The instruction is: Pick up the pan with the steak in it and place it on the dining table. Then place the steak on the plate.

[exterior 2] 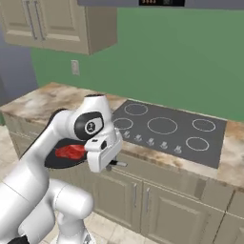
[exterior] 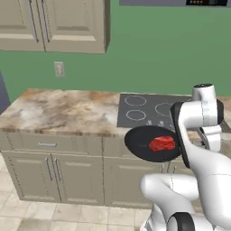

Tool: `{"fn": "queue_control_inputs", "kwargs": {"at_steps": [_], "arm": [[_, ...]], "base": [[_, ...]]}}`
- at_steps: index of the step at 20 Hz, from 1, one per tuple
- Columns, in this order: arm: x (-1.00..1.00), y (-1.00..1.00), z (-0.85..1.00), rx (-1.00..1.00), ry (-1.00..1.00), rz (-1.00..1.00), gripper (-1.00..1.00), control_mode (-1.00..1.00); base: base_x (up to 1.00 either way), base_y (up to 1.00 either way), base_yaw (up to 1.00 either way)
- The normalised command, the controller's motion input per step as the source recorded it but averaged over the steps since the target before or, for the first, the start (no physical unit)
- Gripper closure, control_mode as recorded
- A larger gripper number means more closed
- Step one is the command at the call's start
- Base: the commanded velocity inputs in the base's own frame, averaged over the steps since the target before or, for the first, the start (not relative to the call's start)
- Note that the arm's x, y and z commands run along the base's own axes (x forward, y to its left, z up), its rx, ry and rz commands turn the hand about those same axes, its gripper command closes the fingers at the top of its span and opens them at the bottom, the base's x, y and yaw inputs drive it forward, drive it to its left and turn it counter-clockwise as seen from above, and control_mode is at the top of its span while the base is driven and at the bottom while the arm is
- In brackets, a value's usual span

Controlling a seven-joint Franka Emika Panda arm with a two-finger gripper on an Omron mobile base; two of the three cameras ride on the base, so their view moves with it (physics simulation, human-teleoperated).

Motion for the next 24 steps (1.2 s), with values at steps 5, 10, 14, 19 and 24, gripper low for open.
{"fn": "queue_control_inputs", "kwargs": {"at_steps": [5, 10, 14, 19, 24], "arm": [[0.0, 0.0, 0.0, 0.0, 0.0, 0.0, 1.0, 1.0], [0.0, 0.0, 0.0, 0.0, 0.0, 0.0, 1.0, 1.0], [0.0, 0.0, 0.0, 0.0, 0.0, 0.0, 1.0, 1.0], [0.0, 0.0, 0.0, 0.0, 0.0, 0.0, 1.0, 1.0], [0.0, 0.0, 0.0, 0.0, 0.0, 0.0, 1.0, 1.0]], "base": [[-0.01, 0.0, 0.5], [-0.01, 0.0, 0.5], [-0.01, 0.0, 0.5], [-0.01, 0.0, 0.5], [-0.01, 0.0, 0.5]]}}
